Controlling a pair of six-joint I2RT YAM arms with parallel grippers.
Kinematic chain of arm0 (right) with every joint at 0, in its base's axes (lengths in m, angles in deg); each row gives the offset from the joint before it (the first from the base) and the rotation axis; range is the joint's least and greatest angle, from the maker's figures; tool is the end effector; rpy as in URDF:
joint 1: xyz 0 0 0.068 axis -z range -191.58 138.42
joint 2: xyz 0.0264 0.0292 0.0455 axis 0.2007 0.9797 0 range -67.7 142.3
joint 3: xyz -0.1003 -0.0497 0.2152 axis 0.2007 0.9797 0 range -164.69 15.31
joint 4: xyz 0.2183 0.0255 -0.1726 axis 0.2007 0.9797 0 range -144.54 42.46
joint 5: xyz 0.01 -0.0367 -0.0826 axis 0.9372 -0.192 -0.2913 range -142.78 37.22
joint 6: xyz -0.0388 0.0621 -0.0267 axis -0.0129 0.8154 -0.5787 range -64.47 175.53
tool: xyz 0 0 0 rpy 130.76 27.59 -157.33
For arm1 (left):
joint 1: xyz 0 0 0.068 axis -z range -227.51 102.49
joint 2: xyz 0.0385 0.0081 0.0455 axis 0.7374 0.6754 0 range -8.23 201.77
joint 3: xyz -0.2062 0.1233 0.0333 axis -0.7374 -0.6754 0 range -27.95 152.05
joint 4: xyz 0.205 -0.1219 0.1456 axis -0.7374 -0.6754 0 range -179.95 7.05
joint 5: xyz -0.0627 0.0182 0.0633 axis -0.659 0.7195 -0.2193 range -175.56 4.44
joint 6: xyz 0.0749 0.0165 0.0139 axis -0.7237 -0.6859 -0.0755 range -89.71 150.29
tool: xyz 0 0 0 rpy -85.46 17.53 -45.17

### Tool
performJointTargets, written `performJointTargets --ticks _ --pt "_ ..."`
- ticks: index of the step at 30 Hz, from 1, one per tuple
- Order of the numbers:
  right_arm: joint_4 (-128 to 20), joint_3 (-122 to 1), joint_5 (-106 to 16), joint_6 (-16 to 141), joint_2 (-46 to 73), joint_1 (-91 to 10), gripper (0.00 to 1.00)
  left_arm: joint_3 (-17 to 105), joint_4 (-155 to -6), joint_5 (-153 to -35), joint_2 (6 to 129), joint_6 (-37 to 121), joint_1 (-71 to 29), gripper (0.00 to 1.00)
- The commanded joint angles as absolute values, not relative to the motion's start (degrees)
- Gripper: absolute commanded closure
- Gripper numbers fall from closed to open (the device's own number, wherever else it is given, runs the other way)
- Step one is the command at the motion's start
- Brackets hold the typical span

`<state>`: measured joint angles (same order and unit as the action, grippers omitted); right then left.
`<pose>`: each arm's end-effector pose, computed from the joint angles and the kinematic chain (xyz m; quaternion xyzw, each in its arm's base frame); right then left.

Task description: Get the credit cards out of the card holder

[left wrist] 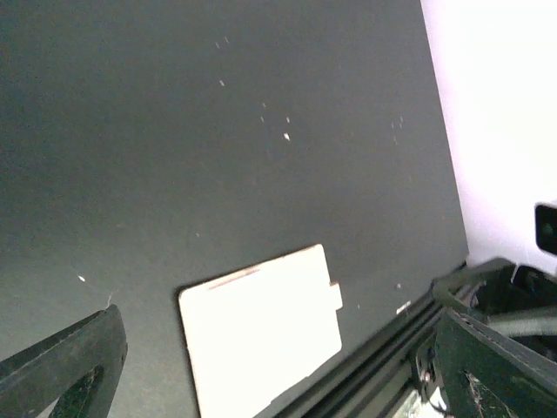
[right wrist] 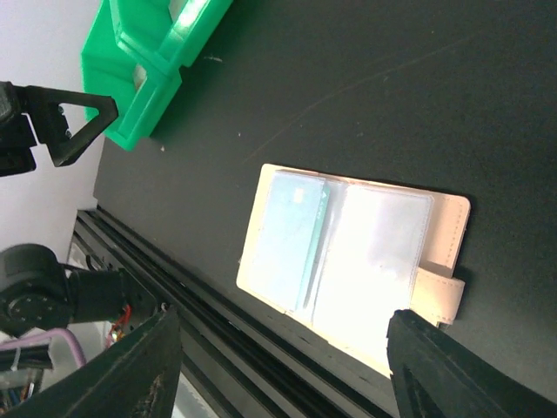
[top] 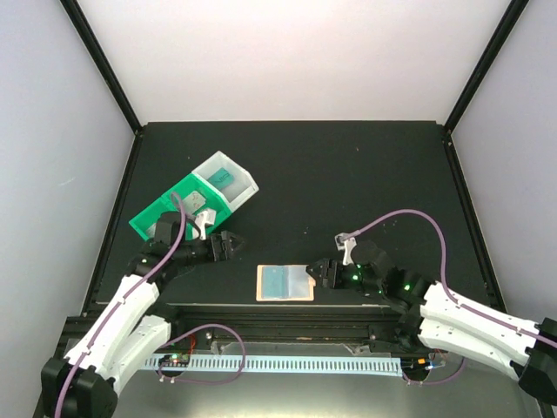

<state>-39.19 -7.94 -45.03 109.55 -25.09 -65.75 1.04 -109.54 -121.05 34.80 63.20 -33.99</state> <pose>0.1291 0.1941 0.1603 -0.0325 0.8838 0.4100 0.2230 0.2030 -0.0886 0.1829 -0.0203 0.8745 -0.4113 0.2563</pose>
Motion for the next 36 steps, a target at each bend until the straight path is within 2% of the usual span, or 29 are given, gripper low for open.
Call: performJointTargets --ticks 1,8,12,18,36 --pt "-46.9 -5.8 -43.8 112.2 -22.3 -65.7 0.38 -1.7 -106.0 -122.0 33.0 66.5 -29.2 0.01" --pt "-52.3 -7.0 -44.5 111.9 -12.0 -66.6 0.49 -7.1 -100.5 -123.5 32.4 69.2 -24.3 0.06" --pt "-54.3 -8.8 -44.7 112.0 -6.2 -68.1 0.57 -9.2 -97.6 -124.1 32.9 70.4 -23.5 0.09" --pt "-54.5 -13.0 -44.2 111.1 2.1 -70.9 0.64 -13.7 -89.5 -125.7 34.8 74.9 -23.4 0.10" --pt "-55.2 -20.6 -45.2 110.5 16.4 -75.6 0.70 -19.7 -85.8 -127.5 28.5 80.3 -23.3 0.12"
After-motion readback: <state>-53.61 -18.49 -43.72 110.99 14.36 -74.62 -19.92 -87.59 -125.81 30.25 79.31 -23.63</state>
